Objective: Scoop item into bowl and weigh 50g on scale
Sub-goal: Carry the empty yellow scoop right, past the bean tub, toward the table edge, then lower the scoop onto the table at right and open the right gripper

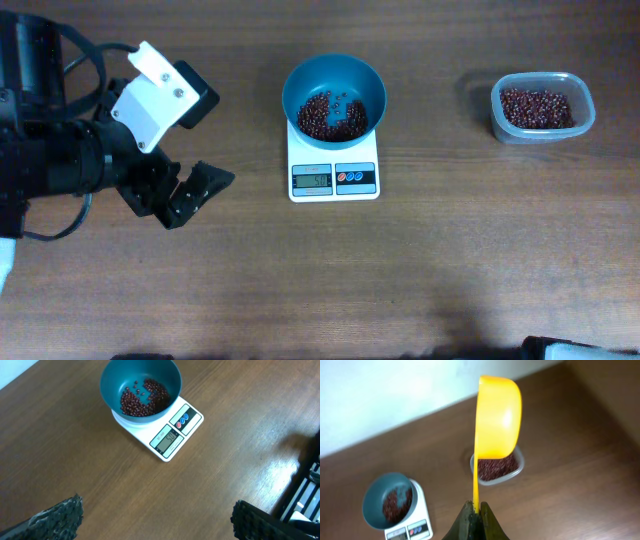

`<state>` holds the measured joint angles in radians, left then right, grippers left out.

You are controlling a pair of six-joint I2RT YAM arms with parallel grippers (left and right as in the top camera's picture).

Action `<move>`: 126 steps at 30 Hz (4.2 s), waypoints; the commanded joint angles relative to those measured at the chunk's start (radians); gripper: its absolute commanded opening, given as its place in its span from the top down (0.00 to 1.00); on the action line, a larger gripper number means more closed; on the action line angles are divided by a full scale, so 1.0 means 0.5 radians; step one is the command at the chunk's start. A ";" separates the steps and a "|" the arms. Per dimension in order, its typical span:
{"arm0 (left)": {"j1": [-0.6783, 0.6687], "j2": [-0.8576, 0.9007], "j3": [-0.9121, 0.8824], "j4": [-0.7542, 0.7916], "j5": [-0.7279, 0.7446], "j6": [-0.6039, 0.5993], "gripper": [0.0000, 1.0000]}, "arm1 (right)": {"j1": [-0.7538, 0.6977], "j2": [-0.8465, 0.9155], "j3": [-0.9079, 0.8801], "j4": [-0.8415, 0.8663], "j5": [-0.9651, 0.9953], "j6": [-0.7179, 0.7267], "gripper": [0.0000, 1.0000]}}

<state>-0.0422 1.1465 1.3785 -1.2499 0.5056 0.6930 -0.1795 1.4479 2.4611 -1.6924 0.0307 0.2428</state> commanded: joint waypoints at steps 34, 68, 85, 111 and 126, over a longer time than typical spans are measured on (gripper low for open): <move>-0.002 -0.001 0.018 -0.002 0.034 0.039 0.01 | 0.005 -2.454 -4.119 1.894 -0.985 1.101 0.96; -0.002 -0.001 0.018 -0.003 0.034 0.039 0.01 | 0.005 -2.449 -4.649 2.430 -0.708 1.157 0.25; -0.002 -0.001 0.018 -0.002 0.034 0.039 0.01 | 0.005 -1.411 -4.517 2.510 -0.320 1.170 0.01; -0.002 -0.001 0.018 -0.002 0.034 0.039 0.01 | 0.005 -1.240 -3.523 2.803 -0.729 0.975 0.01; -0.002 -0.001 0.018 -0.002 0.034 0.039 0.01 | 0.009 -2.205 -3.555 1.978 -0.715 0.085 0.01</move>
<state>-0.0422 1.1484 1.3823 -1.2495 0.5091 0.6964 -0.1795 0.4423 0.6918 -0.6735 -0.3241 0.4023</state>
